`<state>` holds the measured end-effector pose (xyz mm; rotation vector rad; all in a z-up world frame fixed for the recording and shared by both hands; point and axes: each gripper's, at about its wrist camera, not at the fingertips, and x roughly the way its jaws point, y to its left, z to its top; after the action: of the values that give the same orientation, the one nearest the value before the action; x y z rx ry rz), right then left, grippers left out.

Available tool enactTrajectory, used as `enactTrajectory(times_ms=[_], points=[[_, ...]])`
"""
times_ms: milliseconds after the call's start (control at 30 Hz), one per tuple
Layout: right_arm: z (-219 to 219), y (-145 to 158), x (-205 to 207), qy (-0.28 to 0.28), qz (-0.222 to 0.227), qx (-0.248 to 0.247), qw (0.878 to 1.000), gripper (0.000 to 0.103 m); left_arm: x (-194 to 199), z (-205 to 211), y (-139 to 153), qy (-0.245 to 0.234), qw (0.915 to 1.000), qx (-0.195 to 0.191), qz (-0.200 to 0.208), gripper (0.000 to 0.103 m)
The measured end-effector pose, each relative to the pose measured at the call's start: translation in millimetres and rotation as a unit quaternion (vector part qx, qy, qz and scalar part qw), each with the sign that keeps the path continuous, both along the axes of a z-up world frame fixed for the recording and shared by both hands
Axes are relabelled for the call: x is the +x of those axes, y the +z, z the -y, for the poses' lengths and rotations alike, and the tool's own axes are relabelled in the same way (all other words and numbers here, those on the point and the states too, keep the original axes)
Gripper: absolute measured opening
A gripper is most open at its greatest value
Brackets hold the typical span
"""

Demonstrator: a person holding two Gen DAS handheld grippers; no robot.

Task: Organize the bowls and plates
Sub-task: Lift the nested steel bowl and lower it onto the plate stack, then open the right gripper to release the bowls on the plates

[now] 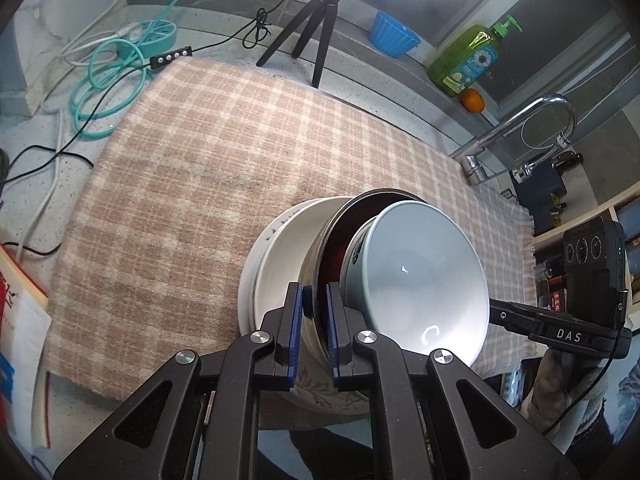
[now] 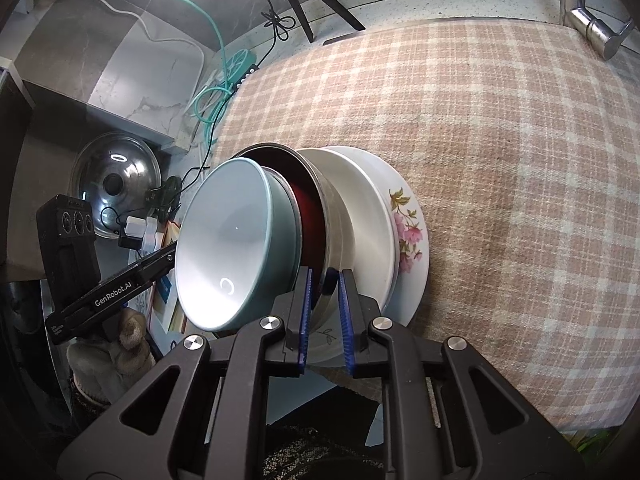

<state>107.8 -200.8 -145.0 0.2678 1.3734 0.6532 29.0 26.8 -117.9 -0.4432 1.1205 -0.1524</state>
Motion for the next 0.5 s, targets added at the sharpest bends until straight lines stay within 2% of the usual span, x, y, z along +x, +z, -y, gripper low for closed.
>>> enactTrajectory(times_ms=[267,333,500], points=[[0,3,-1,0.002,0.010,-0.006,1.000,0.015,0,1,4,-0.004,0.9998,0.019,0.009,0.012],[0,6,-3,0.003,0.018,-0.011,1.000,0.016,0,1,5,-0.003,0.9996,0.026,0.009,0.018],[6,17,-5,-0.003,0.041,-0.017,0.999,0.042,-2,-4,10,0.007,0.9995,0.026,0.016,0.022]])
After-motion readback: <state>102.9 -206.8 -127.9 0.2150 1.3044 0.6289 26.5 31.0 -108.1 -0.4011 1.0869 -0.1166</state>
